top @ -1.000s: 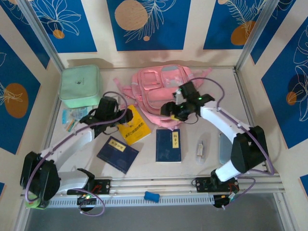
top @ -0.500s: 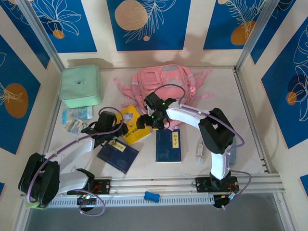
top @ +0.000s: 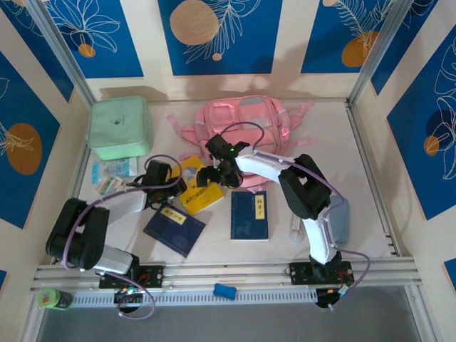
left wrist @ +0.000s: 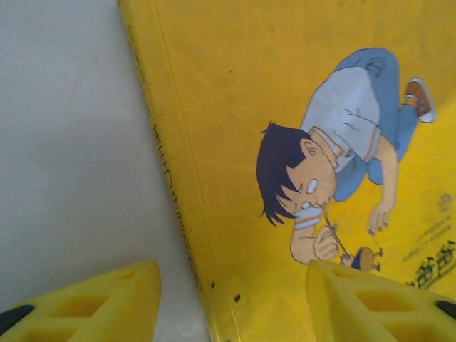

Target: Pack the student bag

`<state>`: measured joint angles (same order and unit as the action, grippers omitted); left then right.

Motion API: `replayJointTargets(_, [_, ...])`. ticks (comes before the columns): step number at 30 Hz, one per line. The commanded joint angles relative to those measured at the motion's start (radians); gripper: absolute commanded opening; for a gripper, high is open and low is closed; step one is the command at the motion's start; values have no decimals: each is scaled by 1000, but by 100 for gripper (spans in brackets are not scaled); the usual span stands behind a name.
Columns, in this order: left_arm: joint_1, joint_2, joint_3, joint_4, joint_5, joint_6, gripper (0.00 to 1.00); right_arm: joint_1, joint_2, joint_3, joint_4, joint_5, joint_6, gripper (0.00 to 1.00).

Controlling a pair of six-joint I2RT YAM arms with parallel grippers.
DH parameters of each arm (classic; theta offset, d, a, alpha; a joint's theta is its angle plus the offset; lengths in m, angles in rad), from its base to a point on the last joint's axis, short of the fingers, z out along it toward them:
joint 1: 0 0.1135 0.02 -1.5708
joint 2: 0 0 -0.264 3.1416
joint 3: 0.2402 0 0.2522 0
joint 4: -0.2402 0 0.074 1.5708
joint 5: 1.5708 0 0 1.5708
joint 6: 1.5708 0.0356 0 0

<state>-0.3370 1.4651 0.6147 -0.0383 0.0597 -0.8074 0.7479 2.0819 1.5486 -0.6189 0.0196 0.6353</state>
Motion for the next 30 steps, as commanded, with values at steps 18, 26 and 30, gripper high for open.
replayJointTargets(18, [202, 107, 204, -14, 123, 190, 59, 31, 51, 92, 7, -124, 96, 95])
replayJointTargets(26, [156, 3, 48, 17, 129, 8, 60, 11, 65, 77, -18, -56, 19, 94])
replayJointTargets(30, [122, -17, -5, 64, 145, -36, 59, 18, 96, 101, -24, -60, 10, 94])
